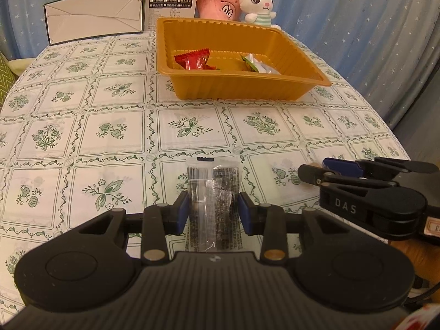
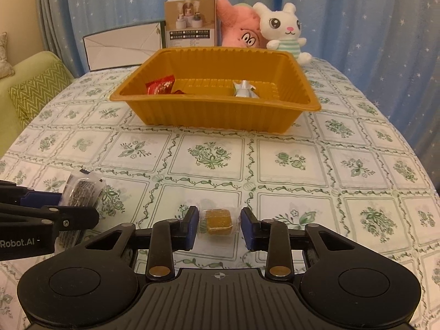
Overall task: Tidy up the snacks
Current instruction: 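Grasp the clear seaweed packet with the left tool while the right tool grasps the brown square candy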
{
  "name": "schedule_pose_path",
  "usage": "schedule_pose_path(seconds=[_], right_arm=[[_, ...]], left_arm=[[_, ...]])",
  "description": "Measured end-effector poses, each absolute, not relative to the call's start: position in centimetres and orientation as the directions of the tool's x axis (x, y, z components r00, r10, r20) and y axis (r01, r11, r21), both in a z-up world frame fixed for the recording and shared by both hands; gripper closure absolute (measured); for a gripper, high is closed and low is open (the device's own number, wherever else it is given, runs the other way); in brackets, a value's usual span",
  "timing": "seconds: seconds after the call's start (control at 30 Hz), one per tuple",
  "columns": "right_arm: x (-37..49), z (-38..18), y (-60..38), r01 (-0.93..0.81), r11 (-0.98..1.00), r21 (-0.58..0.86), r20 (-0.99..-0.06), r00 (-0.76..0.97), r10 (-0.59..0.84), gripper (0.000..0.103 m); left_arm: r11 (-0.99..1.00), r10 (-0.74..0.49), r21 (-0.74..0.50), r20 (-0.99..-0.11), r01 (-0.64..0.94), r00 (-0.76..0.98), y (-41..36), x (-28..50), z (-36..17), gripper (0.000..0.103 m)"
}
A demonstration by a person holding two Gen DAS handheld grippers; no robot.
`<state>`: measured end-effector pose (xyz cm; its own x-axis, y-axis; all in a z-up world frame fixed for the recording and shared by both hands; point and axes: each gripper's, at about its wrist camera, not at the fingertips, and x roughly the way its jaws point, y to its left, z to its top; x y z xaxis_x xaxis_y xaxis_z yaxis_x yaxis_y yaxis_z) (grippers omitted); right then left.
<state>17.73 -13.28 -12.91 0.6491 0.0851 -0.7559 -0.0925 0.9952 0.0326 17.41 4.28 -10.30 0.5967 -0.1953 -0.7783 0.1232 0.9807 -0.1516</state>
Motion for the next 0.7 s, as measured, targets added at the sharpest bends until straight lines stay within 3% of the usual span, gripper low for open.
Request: schedule_pose_path(seconds=[0.7], right_arm=[[14.2, -7.5, -14.3, -0.065, 0.996, 0.059, -0.704, 0.705, 0.088, 0.069]], left_arm=[[0.983, -0.184, -0.152, -0.749, 0.105, 0.636, 2.9, 14.6, -6.5, 0.069]])
